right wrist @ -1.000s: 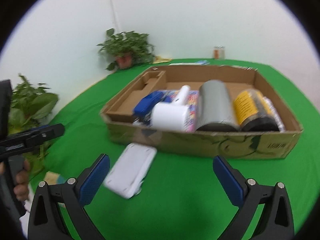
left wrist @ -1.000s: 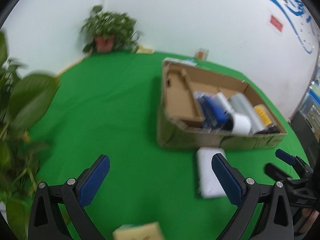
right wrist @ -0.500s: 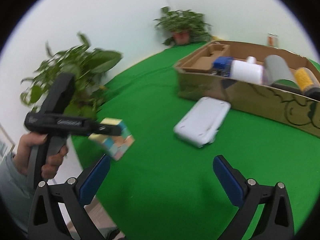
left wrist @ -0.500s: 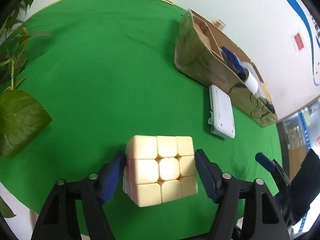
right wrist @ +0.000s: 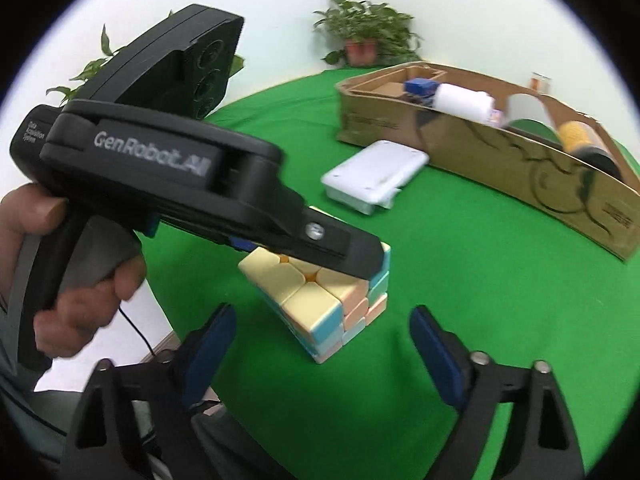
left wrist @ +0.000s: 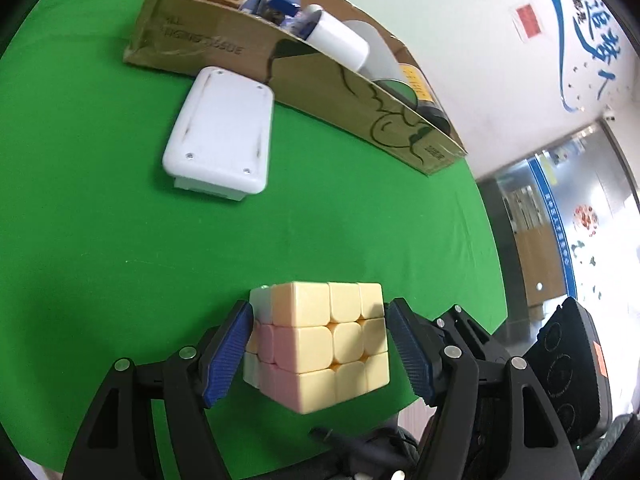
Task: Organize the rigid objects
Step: 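Grasp the pastel Rubik's cube with the left gripper and lift it, then carry the Rubik's cube into the box corner compartment and release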
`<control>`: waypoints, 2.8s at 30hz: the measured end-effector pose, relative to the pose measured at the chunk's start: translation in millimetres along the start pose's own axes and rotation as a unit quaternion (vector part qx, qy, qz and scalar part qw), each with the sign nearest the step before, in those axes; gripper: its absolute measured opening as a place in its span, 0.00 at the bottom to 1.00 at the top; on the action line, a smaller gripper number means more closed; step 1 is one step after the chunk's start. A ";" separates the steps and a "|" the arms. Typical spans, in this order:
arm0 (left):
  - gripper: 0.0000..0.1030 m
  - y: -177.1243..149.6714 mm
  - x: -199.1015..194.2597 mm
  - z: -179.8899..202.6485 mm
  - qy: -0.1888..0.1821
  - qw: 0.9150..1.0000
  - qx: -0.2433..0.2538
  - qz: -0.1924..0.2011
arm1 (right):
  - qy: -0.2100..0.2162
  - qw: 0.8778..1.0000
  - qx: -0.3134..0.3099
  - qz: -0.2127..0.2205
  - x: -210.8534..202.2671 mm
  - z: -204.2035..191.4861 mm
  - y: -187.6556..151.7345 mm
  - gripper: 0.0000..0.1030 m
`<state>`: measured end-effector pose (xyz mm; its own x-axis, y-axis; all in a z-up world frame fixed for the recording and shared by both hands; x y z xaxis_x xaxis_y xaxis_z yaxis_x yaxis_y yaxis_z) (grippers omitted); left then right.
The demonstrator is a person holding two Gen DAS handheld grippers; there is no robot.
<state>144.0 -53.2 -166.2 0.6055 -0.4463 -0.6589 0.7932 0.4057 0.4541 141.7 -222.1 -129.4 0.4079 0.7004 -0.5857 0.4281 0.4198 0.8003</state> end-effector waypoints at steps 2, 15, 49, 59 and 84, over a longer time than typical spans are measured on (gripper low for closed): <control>0.67 0.2 -1.5 -3.0 0.003 1.000 -0.003 -0.001 | -0.004 1.000 -0.001 -0.001 -1.6 0.2 -4.0 0.71; 0.68 -6.6 -0.8 -17.5 -0.018 0.999 -0.028 -0.010 | -0.032 0.999 -0.030 -0.030 22.5 -4.5 -12.5 0.42; 0.66 168.9 -105.3 -8.7 -0.001 0.990 0.058 0.131 | -0.043 0.989 -0.119 0.077 68.6 0.6 161.2 0.40; 0.66 264.3 -82.2 -35.0 0.012 0.991 0.070 0.117 | -0.042 0.992 -0.101 0.069 130.9 34.5 215.5 0.40; 0.36 288.0 -24.2 -91.1 0.037 0.997 0.023 0.060 | -0.024 0.998 -0.044 -0.040 197.0 62.5 208.1 0.40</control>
<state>351.9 147.1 -74.1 0.6917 -0.3351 -0.6398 0.7179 0.4159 0.5583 361.5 -32.8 -86.3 0.4142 0.6344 -0.6527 0.3895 0.5246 0.7570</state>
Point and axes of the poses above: each gripper's, at about its wrist camera, not at the fingertips, and x roughly the way its jaws point, z to its right, y to its top, the point moved 3 cm from there along x, roughly the way its jaws point, and after that the axes turned 12 degrees about z, right-handed, at the moved point
